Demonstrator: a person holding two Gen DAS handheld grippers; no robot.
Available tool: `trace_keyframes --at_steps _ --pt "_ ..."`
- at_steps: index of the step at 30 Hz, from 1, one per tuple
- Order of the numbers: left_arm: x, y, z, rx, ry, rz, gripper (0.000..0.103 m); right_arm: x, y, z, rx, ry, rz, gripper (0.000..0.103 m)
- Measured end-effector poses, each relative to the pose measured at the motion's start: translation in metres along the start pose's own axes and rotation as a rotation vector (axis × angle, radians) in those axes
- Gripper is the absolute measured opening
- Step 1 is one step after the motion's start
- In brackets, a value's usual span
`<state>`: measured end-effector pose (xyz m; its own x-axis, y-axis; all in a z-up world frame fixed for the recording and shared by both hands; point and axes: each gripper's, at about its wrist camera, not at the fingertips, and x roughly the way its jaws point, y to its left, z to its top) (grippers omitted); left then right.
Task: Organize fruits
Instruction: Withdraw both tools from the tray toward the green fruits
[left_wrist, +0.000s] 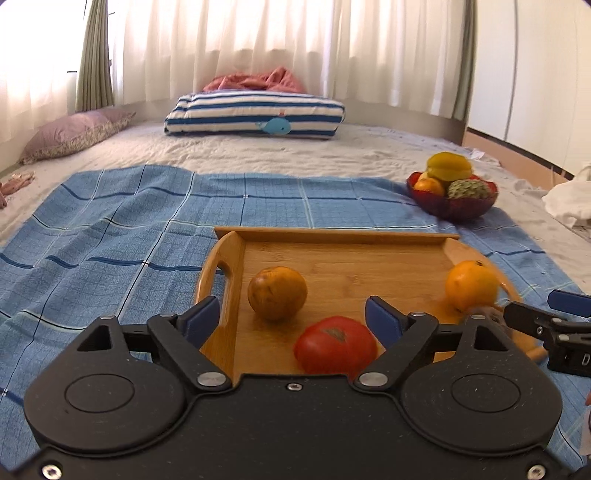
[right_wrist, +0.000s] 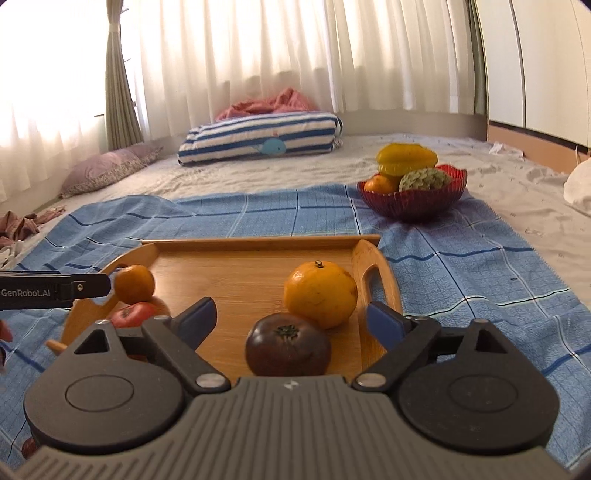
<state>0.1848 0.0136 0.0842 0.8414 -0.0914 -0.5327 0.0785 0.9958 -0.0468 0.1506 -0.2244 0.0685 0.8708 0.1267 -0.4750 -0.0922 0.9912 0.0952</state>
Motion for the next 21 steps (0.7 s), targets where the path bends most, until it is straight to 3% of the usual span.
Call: trace_keyframes --at_steps 9,21 --pt "-0.054 -0.015 -0.023 0.069 -0.072 -0.055 0.094 -0.051 0.019 -0.033 -0.059 -0.104 0.016 0.103" --pt "-0.087 -0.021 -0.054 0.070 -0.071 -0.087 0.096 -0.087 0.030 -0.071 -0.108 -0.162 0.010 0.103"
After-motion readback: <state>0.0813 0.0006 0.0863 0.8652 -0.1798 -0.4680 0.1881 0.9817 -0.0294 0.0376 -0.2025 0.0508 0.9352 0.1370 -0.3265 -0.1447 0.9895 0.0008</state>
